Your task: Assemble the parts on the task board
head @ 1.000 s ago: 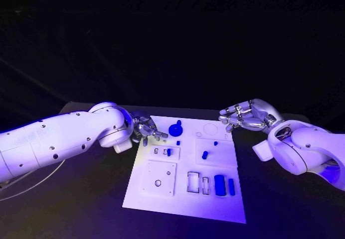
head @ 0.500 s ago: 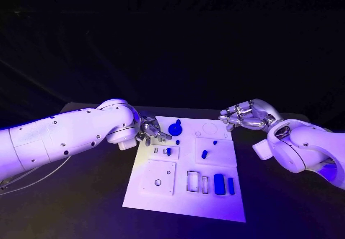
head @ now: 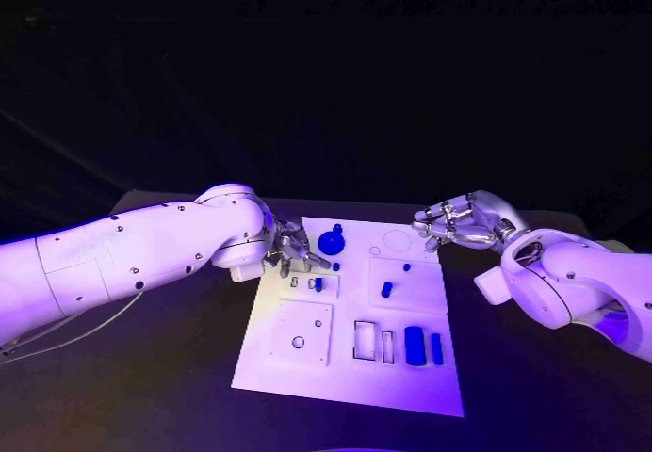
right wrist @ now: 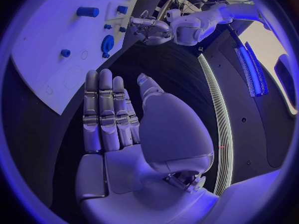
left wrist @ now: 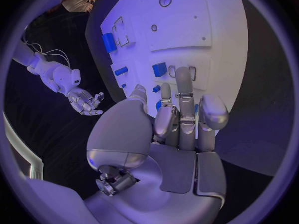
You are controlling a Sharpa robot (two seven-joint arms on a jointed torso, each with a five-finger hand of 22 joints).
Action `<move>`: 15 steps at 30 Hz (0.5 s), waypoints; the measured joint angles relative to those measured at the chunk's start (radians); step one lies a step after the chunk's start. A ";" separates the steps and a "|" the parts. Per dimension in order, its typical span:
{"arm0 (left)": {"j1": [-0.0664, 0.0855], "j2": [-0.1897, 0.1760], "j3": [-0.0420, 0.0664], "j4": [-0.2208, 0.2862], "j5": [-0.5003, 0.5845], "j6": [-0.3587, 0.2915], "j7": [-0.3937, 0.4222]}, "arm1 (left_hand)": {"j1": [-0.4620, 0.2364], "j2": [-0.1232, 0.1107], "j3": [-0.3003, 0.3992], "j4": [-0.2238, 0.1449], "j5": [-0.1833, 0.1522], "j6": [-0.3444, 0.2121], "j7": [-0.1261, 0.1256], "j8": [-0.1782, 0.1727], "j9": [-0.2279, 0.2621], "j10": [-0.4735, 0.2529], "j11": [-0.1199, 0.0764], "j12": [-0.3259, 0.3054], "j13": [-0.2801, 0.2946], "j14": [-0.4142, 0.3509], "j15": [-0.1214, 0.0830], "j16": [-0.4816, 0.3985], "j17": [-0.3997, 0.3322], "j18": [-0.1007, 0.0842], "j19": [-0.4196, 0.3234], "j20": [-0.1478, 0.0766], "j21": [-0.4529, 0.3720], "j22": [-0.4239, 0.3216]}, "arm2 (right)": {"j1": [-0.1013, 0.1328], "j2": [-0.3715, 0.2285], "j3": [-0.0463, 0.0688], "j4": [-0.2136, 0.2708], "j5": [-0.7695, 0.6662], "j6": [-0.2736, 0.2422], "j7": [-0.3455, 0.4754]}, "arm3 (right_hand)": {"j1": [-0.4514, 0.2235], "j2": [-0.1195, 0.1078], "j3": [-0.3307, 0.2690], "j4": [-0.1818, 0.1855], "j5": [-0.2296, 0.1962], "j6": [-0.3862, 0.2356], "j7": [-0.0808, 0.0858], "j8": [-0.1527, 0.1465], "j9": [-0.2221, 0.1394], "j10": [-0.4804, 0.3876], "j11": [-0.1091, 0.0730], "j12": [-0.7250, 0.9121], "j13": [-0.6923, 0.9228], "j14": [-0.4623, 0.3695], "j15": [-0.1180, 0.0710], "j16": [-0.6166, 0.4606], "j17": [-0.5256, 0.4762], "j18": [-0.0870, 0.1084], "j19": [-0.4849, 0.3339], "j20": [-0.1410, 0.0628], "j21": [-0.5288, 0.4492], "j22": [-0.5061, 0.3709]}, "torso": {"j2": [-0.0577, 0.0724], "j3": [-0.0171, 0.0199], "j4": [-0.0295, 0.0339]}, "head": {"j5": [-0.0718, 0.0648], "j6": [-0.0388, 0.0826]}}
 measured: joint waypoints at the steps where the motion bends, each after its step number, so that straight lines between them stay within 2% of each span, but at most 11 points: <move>1: 0.000 0.001 0.000 -0.001 -0.002 0.004 -0.001 | -0.002 0.002 -0.003 0.000 0.000 0.000 0.000 0.000 0.001 0.000 0.000 -0.001 -0.001 0.000 0.000 0.000 0.000 0.000 -0.001 -0.001 0.000 0.000 | -0.001 0.001 0.000 0.000 0.000 0.000 0.000 | -0.003 0.003 0.000 0.000 0.000 0.000 0.000 0.000 0.000 0.000 0.000 0.000 0.000 0.000 0.000 -0.004 0.000 0.000 0.000 0.000 0.000 0.000 | 0.000 0.0000 0.0001 | 0.000 0.000; 15: 0.000 0.019 -0.002 -0.016 -0.017 0.047 -0.013 | -0.005 0.005 -0.006 0.000 0.000 0.000 0.000 0.004 0.011 -0.007 0.000 -0.008 -0.006 0.000 0.000 0.000 0.002 0.000 -0.007 0.000 0.000 -0.007 | -0.003 0.004 0.000 0.000 0.001 0.000 0.000 | -0.008 0.000 -0.003 0.003 0.015 -0.003 0.003 0.000 -0.001 -0.004 0.004 0.000 0.000 -0.004 0.004 -0.005 -0.001 0.000 -0.004 0.004 -0.004 -0.005 | 0.000 -0.0012 0.0005 | 0.000 -0.007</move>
